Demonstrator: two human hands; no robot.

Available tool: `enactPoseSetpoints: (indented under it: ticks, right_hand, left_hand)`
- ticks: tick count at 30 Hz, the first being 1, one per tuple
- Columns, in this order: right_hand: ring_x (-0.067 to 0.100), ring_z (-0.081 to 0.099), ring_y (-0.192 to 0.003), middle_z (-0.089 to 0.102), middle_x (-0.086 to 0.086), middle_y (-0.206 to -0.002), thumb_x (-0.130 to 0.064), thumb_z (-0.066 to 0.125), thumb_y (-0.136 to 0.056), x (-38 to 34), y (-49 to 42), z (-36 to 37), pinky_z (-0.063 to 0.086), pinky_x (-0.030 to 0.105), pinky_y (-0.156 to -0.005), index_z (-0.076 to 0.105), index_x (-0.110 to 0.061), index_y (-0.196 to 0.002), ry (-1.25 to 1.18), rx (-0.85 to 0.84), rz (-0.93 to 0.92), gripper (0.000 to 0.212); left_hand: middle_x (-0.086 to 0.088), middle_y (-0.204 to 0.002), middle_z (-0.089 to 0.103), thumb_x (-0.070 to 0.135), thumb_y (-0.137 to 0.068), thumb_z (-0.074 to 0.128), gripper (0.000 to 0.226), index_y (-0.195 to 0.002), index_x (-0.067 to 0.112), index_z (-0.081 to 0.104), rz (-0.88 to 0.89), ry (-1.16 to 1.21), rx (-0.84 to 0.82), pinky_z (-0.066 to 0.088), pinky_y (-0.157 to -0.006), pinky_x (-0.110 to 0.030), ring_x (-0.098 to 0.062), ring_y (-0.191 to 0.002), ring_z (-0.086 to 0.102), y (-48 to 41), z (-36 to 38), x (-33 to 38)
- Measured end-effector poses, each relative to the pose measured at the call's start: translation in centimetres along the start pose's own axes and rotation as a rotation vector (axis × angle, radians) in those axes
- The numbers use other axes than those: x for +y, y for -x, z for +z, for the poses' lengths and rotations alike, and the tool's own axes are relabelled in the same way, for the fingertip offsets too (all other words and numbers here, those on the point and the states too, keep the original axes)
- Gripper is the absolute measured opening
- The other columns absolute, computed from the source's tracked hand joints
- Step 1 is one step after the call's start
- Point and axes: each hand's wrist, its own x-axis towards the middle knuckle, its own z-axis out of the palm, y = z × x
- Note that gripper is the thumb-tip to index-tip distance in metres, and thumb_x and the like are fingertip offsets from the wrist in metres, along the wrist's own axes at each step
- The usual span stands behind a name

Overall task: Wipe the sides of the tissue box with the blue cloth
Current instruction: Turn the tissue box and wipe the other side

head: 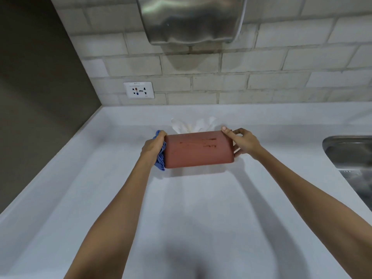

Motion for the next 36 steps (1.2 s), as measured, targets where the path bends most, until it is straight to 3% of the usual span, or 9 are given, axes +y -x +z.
enactPoseSetpoints:
  ticks: [2,5,11,13,18,21,24,29,36]
  right_hand:
    - [0.024,0.072,-0.063,0.07,0.009,-0.075,-0.079,0.056,-0.063,-0.1,0.3,-0.5,0.058,0.033,-0.061,0.058,-0.021,-0.103,0.035,-0.036,0.019,0.07]
    - [0.022,0.068,-0.069,0.067,0.008,-0.078,-0.081,0.047,-0.068,0.0,-0.1,-0.4,0.056,0.038,-0.08,0.061,-0.013,-0.103,0.038,-0.095,0.049,0.078]
    - [0.022,0.053,-0.12,0.053,0.004,-0.129,-0.088,0.047,-0.055,0.6,-1.1,1.0,0.038,0.049,-0.108,0.047,-0.015,-0.131,-0.211,-0.238,0.102,0.106]
    - [0.021,0.056,-0.118,0.051,0.005,-0.13,-0.084,0.052,-0.057,1.2,-1.7,1.6,0.044,0.046,-0.104,0.048,-0.021,-0.13,-0.365,-0.284,0.112,0.096]
    - [0.012,0.072,-0.075,0.075,-0.004,-0.088,-0.071,0.052,-0.07,1.6,-3.5,2.1,0.056,0.032,-0.071,0.067,-0.035,-0.093,-0.471,-0.375,0.109,0.046]
    - [0.01,0.072,-0.07,0.076,-0.007,-0.08,-0.072,0.056,-0.062,1.8,-4.0,2.1,0.055,0.029,-0.066,0.073,-0.04,-0.076,-0.473,-0.403,0.131,0.039]
    - [0.01,0.072,-0.074,0.077,-0.005,-0.085,-0.069,0.061,-0.056,2.3,-4.3,2.1,0.053,0.031,-0.071,0.075,-0.035,-0.083,-0.493,-0.422,0.151,0.045]
    - [0.012,0.072,-0.08,0.077,-0.002,-0.093,-0.063,0.065,-0.057,3.0,-4.3,2.5,0.052,0.031,-0.078,0.076,-0.028,-0.092,-0.553,-0.422,0.139,0.051]
    - [0.011,0.073,-0.076,0.077,-0.003,-0.088,-0.065,0.063,-0.056,2.9,-3.7,2.9,0.055,0.024,-0.063,0.076,-0.029,-0.089,-0.566,-0.387,0.127,0.049]
  left_hand:
    - [-0.016,-0.113,0.067,0.054,-0.072,0.046,0.049,-0.091,0.011,0.059,-0.004,-0.028,-0.001,0.051,-0.097,-0.044,-0.033,-0.101,0.064,0.0,-0.1,0.4]
    - [-0.015,-0.113,0.067,0.054,-0.072,0.047,0.049,-0.091,0.01,0.058,0.006,-0.053,0.0,0.051,-0.097,-0.043,-0.032,-0.102,0.064,-0.2,-0.2,1.0]
    - [-0.009,-0.092,0.063,0.052,-0.079,0.049,0.038,-0.068,0.015,0.055,0.064,-0.05,0.029,0.049,-0.094,-0.039,-0.029,-0.09,0.062,-0.9,0.2,1.5]
    - [-0.006,-0.08,0.062,0.047,-0.08,0.05,0.035,-0.061,0.018,0.052,0.093,-0.035,0.038,0.049,-0.09,-0.038,-0.026,-0.084,0.059,-1.0,0.4,1.4]
    - [0.002,-0.06,0.055,0.043,-0.088,0.046,0.036,-0.06,0.021,0.048,0.251,0.027,0.124,0.043,-0.069,-0.031,-0.021,-0.069,0.054,-1.4,1.6,0.7]
    - [-0.005,-0.082,0.066,0.043,-0.091,0.048,0.028,-0.089,0.017,0.06,0.327,0.116,0.191,0.049,-0.079,-0.038,-0.024,-0.08,0.059,-1.3,2.4,-0.2]
    - [0.0,-0.1,0.065,0.032,-0.094,0.051,0.027,-0.118,0.022,0.059,0.495,0.226,0.22,0.049,-0.091,-0.035,-0.02,-0.097,0.061,-0.6,3.0,-0.7]
    - [-0.009,-0.14,0.047,0.022,-0.095,0.052,0.042,-0.136,0.019,0.046,0.783,0.034,0.261,0.041,-0.096,-0.025,-0.021,-0.122,0.05,0.4,3.2,-2.5]
    - [-0.011,-0.156,0.025,0.038,-0.098,0.04,0.049,-0.145,0.027,0.033,0.692,-0.207,0.365,0.04,-0.104,-0.042,-0.03,-0.136,0.035,0.5,4.8,-0.9]
